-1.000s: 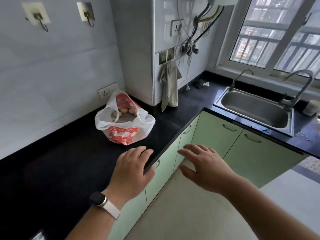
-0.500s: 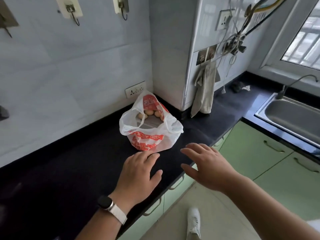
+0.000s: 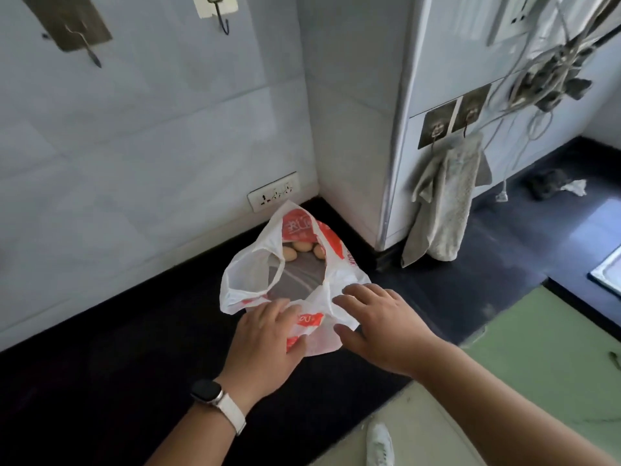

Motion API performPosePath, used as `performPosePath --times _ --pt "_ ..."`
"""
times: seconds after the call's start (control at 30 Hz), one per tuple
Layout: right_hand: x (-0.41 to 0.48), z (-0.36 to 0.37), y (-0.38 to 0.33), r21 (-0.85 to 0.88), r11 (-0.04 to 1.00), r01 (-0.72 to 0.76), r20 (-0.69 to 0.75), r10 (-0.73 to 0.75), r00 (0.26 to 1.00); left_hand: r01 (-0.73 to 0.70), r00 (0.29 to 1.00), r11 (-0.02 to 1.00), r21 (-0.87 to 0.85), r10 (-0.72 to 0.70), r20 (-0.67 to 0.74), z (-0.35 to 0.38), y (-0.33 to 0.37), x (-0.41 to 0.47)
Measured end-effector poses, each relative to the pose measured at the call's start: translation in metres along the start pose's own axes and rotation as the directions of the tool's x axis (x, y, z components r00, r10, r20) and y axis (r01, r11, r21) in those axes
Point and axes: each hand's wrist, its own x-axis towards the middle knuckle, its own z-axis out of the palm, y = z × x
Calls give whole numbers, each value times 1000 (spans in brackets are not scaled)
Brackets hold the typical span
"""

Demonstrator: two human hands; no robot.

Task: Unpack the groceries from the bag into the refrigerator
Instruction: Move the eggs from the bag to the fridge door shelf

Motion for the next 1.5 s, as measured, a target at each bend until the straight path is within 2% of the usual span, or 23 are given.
performPosePath --times 0.2,0.33,0.5,0.77,0.87,1.03,1.2,1.37,1.5 --pt "49 -1 41 98 991 96 41 -101 994 143 988 989 -30 -141 62 15 3 27" --pt "78 11 45 183 971 154 -5 -156 988 291 956 939 -181 -280 86 24 -2 39" --pt "112 25 36 263 946 189 -68 -177 982 363 931 894 -264 -335 145 39 -17 56" --pt "162 58 33 419 908 0 68 -32 997 367 925 846 -388 -286 252 74 -50 108" --pt "175 70 41 394 919 -27 89 -9 996 361 923 843 -398 -262 282 86 -62 131" --pt "205 97 57 319 942 -101 112 68 991 404 905 837 -370 -306 296 102 -83 164" --pt "228 93 68 227 964 -141 134 112 985 338 940 845 -414 -279 197 113 -101 187" --pt "262 110 84 159 984 -79 148 56 987 277 961 866 -416 -240 141 121 -117 211" --pt "276 113 88 112 993 -25 119 12 993 273 960 876 -398 -219 176 126 -125 215"
